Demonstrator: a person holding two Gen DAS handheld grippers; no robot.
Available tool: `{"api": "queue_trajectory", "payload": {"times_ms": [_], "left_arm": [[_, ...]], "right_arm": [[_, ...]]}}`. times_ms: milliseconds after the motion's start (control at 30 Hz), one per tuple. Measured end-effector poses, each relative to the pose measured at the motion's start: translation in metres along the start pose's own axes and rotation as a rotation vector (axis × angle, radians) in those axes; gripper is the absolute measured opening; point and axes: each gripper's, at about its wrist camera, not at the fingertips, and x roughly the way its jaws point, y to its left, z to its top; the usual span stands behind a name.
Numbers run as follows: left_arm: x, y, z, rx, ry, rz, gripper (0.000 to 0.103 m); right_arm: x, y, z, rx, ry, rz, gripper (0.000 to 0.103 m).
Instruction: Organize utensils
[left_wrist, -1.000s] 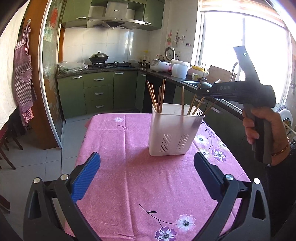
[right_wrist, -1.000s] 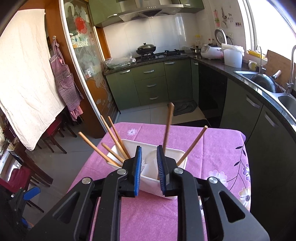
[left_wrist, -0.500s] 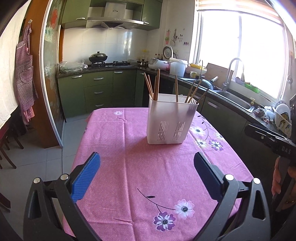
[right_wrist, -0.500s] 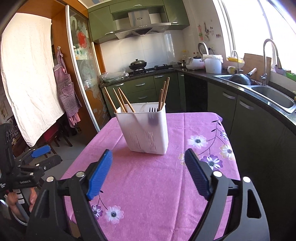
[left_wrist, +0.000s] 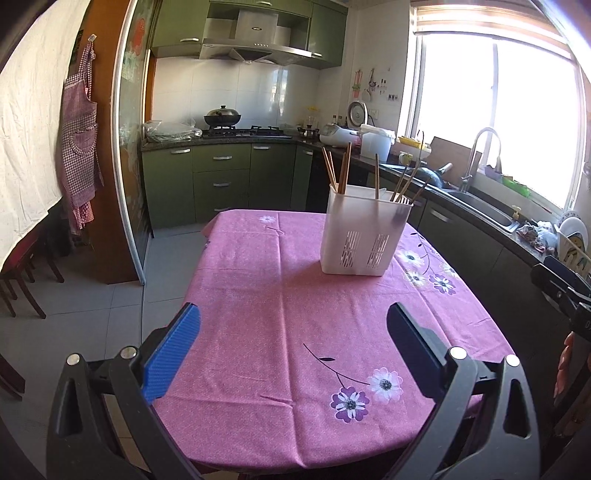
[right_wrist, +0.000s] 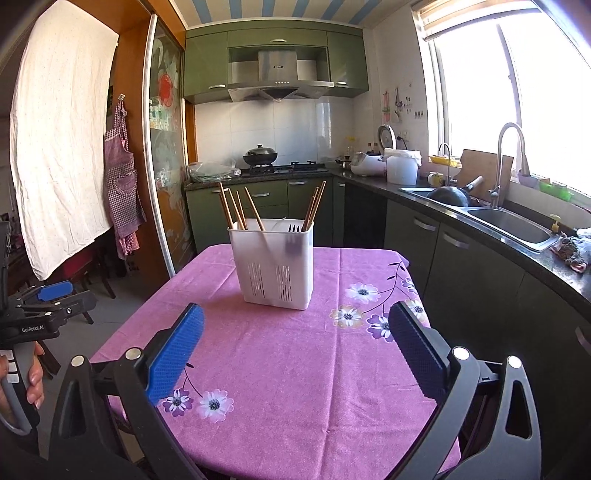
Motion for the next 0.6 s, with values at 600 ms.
{"api": "queue_trajectory", "payload": {"times_ms": [600], "left_arm": [[-0.028,-0.015,0.002,0.032,-0.049,0.005,0.096]], "right_arm": [[-0.020,0.007,0.003,-0.009,-0.017,0.015,0.098]]}}
